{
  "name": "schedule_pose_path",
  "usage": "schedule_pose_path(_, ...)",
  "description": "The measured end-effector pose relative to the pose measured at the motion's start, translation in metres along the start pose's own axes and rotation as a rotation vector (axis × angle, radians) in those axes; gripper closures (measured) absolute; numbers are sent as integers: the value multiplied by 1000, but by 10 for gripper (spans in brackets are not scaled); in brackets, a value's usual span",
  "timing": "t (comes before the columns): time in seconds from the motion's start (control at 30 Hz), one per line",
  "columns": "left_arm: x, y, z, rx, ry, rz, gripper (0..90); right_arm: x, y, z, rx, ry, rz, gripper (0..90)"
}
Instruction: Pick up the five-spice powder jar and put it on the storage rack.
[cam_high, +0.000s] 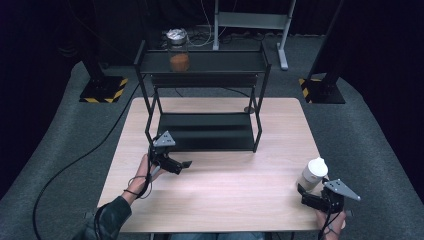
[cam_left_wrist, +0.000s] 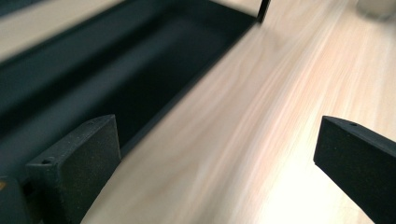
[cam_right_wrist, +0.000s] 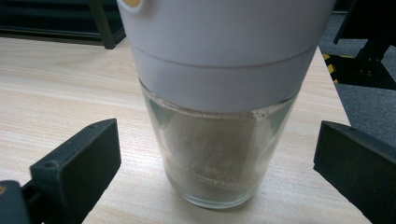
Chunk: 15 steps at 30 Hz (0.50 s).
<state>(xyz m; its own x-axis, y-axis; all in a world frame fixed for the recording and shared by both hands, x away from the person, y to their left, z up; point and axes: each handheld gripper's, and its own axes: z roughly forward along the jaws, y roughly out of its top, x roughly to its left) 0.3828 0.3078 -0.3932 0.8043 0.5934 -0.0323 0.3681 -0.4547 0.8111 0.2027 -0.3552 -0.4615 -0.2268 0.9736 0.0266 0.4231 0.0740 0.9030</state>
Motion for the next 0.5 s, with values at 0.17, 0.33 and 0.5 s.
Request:
schedule_pose_path(0.17, -6, -23, 11, 40, -1, -36, 0, 0, 0, 0, -1, -1, 1, 0)
schedule_pose_path(0.33, -7, -39, 17, 43, 3, -78, 0, 0, 0, 0, -1, -1, 0, 0)
schedule_pose_path(0.5, -13, -43, 22, 64, 23, -65, 0, 0, 0, 0, 0, -2, -1, 0)
